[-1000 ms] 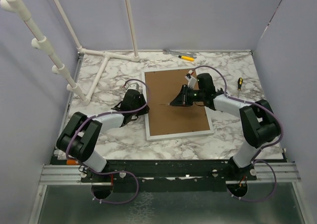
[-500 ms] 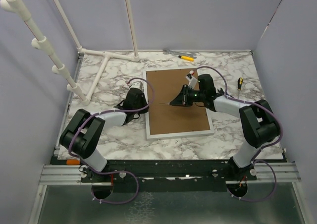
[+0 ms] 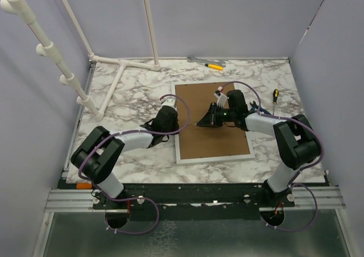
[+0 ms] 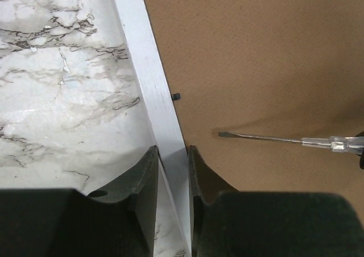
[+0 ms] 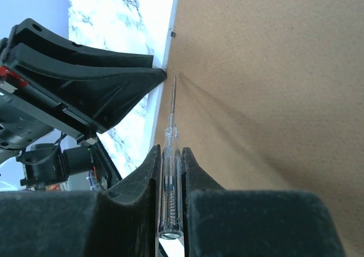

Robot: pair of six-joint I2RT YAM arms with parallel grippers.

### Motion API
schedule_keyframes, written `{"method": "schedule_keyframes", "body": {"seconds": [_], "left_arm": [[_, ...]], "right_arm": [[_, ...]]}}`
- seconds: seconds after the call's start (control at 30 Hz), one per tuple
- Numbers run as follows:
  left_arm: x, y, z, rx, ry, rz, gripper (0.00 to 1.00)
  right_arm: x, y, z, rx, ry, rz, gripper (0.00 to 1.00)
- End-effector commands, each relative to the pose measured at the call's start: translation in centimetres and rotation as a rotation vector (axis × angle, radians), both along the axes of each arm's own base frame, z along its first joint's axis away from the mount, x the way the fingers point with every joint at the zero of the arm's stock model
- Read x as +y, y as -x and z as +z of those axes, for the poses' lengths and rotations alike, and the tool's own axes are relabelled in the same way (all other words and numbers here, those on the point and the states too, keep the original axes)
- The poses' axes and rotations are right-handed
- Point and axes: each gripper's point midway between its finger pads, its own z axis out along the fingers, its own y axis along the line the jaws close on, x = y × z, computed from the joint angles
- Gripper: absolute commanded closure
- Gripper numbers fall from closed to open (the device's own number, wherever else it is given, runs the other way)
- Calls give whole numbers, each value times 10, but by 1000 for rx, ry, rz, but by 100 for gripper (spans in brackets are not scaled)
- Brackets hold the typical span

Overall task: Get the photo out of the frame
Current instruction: Release the photo frame item from the photo frame.

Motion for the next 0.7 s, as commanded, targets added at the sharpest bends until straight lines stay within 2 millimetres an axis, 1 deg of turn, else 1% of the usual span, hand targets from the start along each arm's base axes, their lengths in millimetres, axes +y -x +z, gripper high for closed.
{"method": "schedule_keyframes", "body": {"seconds": [0.0, 0.07, 0.17, 0.33, 0.4, 0.5, 0.53, 0.6, 0.67], "left_arm": [[22, 34, -28, 100, -127, -50, 98], [22, 34, -27, 97, -124, -44, 96], [23, 32, -21, 83, -116, -28, 87], [21, 29, 1, 44, -63, -4, 71], [19, 29, 10, 39, -32, 4, 64], [13, 29, 21, 49, 39, 1, 57], [11, 30, 24, 56, 67, -3, 54], [11, 27, 30, 62, 122, 10, 48], [16, 22, 36, 62, 179, 33, 47]], "right_arm": [[-9, -3, -5, -18, 38, -25, 99], [-9, -5, -4, -20, 30, -21, 100], [-9, -9, -3, -25, 22, -19, 100], [-11, -24, -2, -38, 13, 4, 99], [-5, -26, 2, -61, -23, 58, 99], [2, -28, -2, -51, -55, 120, 99], [4, -28, -3, -49, -68, 136, 99], [7, -27, -8, -41, -80, 151, 99], [8, -27, -8, -47, -99, 163, 99]]}}
